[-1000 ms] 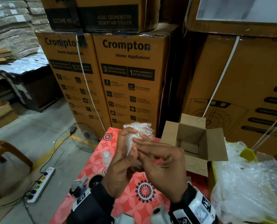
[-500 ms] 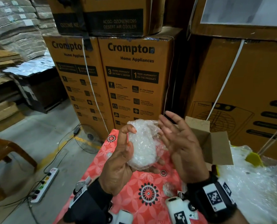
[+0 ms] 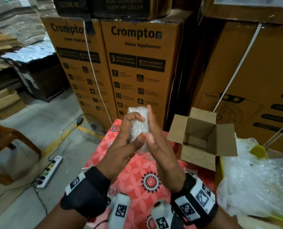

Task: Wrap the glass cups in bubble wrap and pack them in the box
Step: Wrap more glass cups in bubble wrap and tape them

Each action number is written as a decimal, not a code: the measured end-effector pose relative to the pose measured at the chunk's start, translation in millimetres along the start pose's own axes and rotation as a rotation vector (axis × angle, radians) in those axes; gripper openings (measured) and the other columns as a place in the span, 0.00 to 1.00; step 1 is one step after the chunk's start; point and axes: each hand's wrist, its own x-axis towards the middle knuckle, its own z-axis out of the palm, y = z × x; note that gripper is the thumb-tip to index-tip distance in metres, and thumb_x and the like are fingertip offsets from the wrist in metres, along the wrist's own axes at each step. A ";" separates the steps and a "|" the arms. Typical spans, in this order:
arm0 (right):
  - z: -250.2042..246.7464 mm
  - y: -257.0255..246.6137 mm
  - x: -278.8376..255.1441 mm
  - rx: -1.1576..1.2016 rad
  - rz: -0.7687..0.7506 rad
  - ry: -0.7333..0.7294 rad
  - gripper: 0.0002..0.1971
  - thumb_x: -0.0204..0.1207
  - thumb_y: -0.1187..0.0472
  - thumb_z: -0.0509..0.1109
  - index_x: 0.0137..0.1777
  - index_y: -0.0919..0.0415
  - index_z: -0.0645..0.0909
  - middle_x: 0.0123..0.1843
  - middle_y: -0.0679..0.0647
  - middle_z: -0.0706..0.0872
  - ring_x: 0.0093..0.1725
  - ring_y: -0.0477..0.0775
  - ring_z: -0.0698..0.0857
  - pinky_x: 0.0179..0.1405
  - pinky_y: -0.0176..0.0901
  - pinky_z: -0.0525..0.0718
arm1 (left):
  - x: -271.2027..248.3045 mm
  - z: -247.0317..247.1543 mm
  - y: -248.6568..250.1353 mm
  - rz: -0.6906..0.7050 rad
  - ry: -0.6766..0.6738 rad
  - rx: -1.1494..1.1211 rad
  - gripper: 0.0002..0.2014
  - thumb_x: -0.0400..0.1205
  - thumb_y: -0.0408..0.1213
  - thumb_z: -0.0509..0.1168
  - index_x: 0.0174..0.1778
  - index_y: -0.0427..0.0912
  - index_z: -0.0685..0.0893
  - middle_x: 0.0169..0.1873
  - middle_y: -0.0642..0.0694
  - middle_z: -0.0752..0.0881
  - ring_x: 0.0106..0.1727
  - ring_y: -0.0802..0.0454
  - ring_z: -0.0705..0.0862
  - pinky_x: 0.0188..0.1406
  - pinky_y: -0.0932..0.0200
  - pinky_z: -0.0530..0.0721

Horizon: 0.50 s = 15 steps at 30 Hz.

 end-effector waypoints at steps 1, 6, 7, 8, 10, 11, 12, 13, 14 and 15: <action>0.3 1.4 2.5 0.000 -0.011 -0.027 0.38 0.87 0.36 0.48 0.94 0.46 0.43 0.95 0.37 0.45 0.92 0.38 0.45 0.93 0.64 0.46 | 1.4 -5.2 1.6 -0.002 0.014 -0.006 0.15 0.89 0.40 0.66 0.70 0.53 0.73 0.63 0.43 0.74 0.53 0.43 0.85 0.42 0.49 0.90; 5.4 14.3 19.5 0.031 -0.051 -0.196 0.34 0.91 0.39 0.42 0.93 0.54 0.55 0.94 0.43 0.55 0.92 0.38 0.52 0.92 0.57 0.35 | -2.8 -48.0 2.7 -0.023 0.100 0.112 0.14 0.89 0.39 0.66 0.70 0.51 0.74 0.70 0.32 0.75 0.66 0.16 0.77 0.53 0.14 0.83; 6.6 18.4 23.6 0.118 -0.034 -0.216 0.34 0.92 0.41 0.40 0.92 0.57 0.61 0.93 0.46 0.61 0.92 0.41 0.57 0.93 0.57 0.40 | -6.6 -55.5 5.3 -0.020 0.125 0.070 0.14 0.89 0.36 0.65 0.70 0.49 0.73 0.72 0.34 0.76 0.66 0.20 0.80 0.52 0.25 0.88; 8.1 23.0 28.1 0.236 -0.015 -0.217 0.34 0.93 0.43 0.39 0.88 0.61 0.69 0.91 0.51 0.68 0.91 0.46 0.62 0.93 0.59 0.47 | -11.0 -62.2 9.5 -0.024 0.144 0.011 0.14 0.89 0.34 0.63 0.69 0.49 0.73 0.72 0.37 0.78 0.63 0.26 0.83 0.48 0.36 0.90; 13.4 35.8 37.1 0.469 0.036 -0.127 0.35 0.95 0.46 0.39 0.77 0.68 0.81 0.83 0.60 0.80 0.87 0.59 0.73 0.90 0.63 0.61 | -22.5 -79.1 15.3 -0.031 0.193 -0.036 0.13 0.89 0.34 0.63 0.68 0.49 0.72 0.69 0.36 0.79 0.56 0.32 0.83 0.40 0.44 0.88; 16.8 43.2 41.2 0.521 0.085 -0.051 0.33 0.96 0.48 0.42 0.74 0.70 0.83 0.79 0.62 0.84 0.83 0.62 0.78 0.87 0.63 0.67 | -28.9 -90.2 16.6 -0.033 0.228 -0.024 0.14 0.89 0.37 0.65 0.68 0.49 0.72 0.67 0.32 0.78 0.53 0.31 0.82 0.38 0.43 0.86; 20.2 54.2 44.6 0.521 0.146 0.030 0.29 0.96 0.50 0.48 0.72 0.71 0.84 0.74 0.63 0.88 0.78 0.62 0.83 0.83 0.62 0.73 | -36.3 -101.2 18.4 -0.033 0.261 0.007 0.15 0.89 0.41 0.67 0.69 0.49 0.72 0.67 0.28 0.77 0.50 0.29 0.79 0.37 0.41 0.83; 24.5 69.1 47.4 0.493 0.220 0.096 0.25 0.95 0.53 0.55 0.70 0.72 0.85 0.69 0.64 0.91 0.72 0.63 0.88 0.78 0.59 0.80 | -44.0 -112.3 20.8 -0.036 0.300 0.042 0.19 0.87 0.46 0.71 0.69 0.48 0.72 0.67 0.25 0.76 0.48 0.26 0.77 0.37 0.39 0.79; 29.4 85.6 49.3 0.452 0.307 0.135 0.21 0.92 0.55 0.61 0.66 0.73 0.86 0.63 0.65 0.93 0.65 0.64 0.92 0.70 0.56 0.86 | -52.7 -123.1 22.8 -0.044 0.340 0.067 0.23 0.86 0.51 0.74 0.69 0.47 0.71 0.67 0.25 0.75 0.47 0.25 0.75 0.37 0.38 0.77; 34.9 104.0 49.8 0.411 0.405 0.144 0.18 0.90 0.57 0.65 0.62 0.73 0.87 0.57 0.67 0.94 0.56 0.65 0.94 0.60 0.54 0.90 | -62.1 -132.9 24.7 -0.057 0.374 0.066 0.26 0.84 0.53 0.75 0.69 0.46 0.71 0.67 0.28 0.75 0.47 0.26 0.75 0.35 0.40 0.78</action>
